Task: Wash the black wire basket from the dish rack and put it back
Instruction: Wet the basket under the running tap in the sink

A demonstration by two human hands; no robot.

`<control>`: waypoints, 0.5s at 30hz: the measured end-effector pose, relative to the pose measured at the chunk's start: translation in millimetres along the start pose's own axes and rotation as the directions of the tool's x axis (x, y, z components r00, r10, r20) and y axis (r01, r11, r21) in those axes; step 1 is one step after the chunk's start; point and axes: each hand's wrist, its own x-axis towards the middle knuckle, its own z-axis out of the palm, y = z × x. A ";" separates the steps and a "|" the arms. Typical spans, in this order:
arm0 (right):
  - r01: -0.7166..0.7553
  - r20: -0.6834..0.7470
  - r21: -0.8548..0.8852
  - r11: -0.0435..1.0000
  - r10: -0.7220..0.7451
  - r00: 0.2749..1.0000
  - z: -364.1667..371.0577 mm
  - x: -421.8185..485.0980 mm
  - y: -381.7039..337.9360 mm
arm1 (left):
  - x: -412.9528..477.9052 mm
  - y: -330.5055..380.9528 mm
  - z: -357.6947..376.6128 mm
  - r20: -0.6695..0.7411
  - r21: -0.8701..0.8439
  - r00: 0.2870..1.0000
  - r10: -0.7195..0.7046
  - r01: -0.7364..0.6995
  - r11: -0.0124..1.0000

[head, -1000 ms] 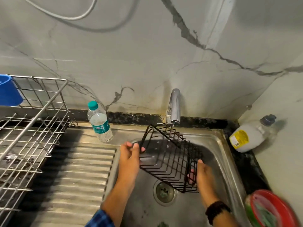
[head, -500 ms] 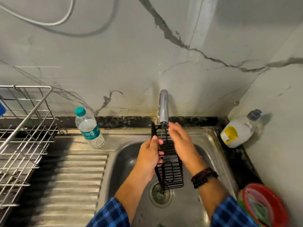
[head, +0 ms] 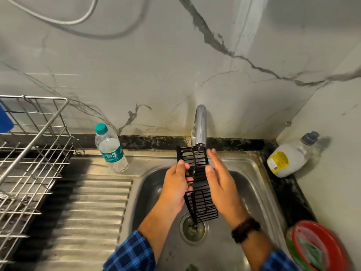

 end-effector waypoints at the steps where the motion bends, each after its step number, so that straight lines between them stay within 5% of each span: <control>1: -0.077 0.034 0.080 0.994 0.075 0.997 3.8 9.3 -3.4 | 1.1 -0.3 1.7 0.002 0.006 1.000 0.007 -0.007 1.000; 6: -0.108 0.022 0.237 0.965 0.106 0.994 25.7 -32.1 25.1 | 4.5 -9.8 -2.7 0.004 0.031 1.000 -0.006 0.006 0.999; 11: -0.131 0.153 -0.015 0.991 0.132 0.979 20.2 -59.3 50.9 | 2.2 -8.1 -0.9 -0.061 -0.041 0.998 -0.019 0.017 0.999; 13: -0.199 0.035 -0.211 0.957 0.211 0.977 27.1 -57.8 45.5 | 1.0 -4.5 8.0 -0.069 0.033 0.998 0.004 -0.002 0.999; 15: -0.279 -0.151 -0.202 0.939 0.252 0.956 37.9 -61.7 36.2 | -5.1 -3.9 21.5 -0.095 0.191 0.994 0.058 -0.039 0.981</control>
